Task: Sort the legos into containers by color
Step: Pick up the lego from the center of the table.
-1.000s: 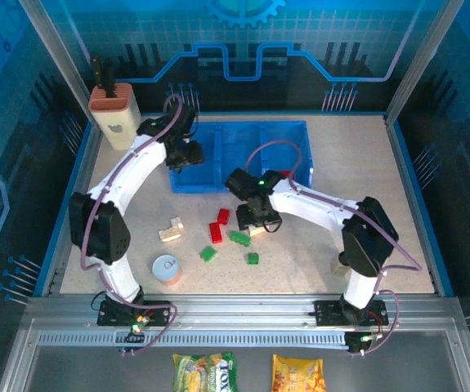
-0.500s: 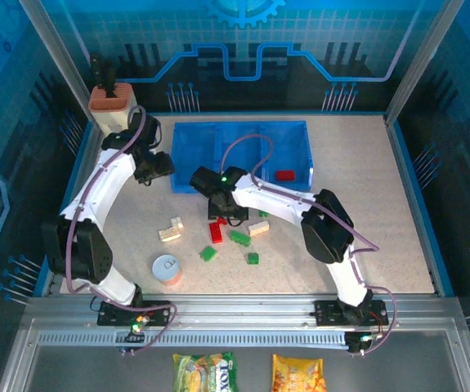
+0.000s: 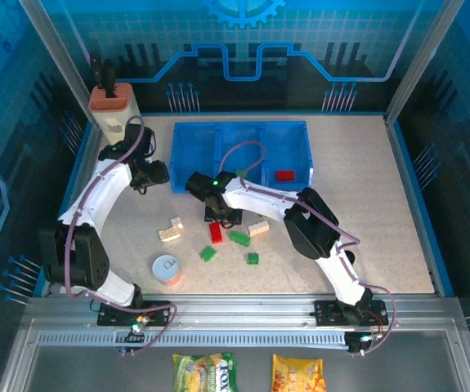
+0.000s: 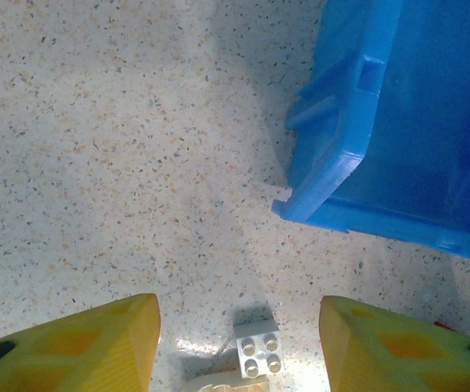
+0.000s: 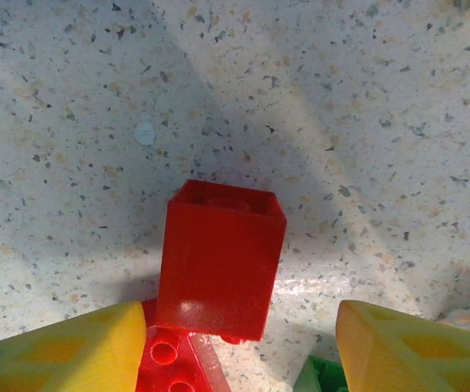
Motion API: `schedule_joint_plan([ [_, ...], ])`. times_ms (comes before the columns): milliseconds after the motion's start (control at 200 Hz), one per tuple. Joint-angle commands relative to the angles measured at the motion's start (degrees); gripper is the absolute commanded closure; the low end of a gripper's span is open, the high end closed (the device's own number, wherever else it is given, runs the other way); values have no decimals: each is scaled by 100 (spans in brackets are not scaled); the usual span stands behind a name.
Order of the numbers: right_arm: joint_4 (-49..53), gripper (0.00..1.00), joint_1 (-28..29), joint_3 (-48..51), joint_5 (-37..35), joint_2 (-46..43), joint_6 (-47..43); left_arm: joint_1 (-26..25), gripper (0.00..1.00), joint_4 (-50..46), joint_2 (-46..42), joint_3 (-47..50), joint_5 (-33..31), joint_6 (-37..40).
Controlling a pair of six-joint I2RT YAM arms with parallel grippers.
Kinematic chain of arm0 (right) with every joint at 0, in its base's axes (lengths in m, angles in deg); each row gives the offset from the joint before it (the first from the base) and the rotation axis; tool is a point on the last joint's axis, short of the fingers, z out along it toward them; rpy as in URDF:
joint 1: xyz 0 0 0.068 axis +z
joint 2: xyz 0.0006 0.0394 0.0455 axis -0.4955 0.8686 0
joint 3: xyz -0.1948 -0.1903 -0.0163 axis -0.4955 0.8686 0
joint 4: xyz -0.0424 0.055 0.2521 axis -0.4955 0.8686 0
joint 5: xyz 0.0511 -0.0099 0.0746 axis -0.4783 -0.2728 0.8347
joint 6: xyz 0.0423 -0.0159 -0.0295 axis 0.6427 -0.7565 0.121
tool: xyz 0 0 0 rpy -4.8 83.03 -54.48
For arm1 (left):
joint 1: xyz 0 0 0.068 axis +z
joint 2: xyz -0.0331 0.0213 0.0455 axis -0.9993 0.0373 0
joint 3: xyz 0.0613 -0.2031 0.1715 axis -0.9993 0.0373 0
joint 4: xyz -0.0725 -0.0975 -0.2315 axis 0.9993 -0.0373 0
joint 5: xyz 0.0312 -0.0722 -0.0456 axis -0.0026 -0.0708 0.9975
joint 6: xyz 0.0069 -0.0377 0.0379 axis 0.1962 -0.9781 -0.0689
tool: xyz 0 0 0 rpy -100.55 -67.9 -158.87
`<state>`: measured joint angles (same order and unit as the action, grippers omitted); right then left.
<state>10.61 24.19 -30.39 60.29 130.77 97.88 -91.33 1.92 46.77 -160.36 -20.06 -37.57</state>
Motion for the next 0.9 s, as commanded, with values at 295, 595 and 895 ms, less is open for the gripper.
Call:
schedule_joint_plan([
  [295,24,45,-143,-221,-63,291,-1,74,46,318,-89,180,59,172],
  [595,59,55,-139,-361,-63,430,-72,73,46,298,-27,191,89,153],
  [895,141,64,-133,-466,-152,323,-184,74,46,301,18,193,46,172],
])
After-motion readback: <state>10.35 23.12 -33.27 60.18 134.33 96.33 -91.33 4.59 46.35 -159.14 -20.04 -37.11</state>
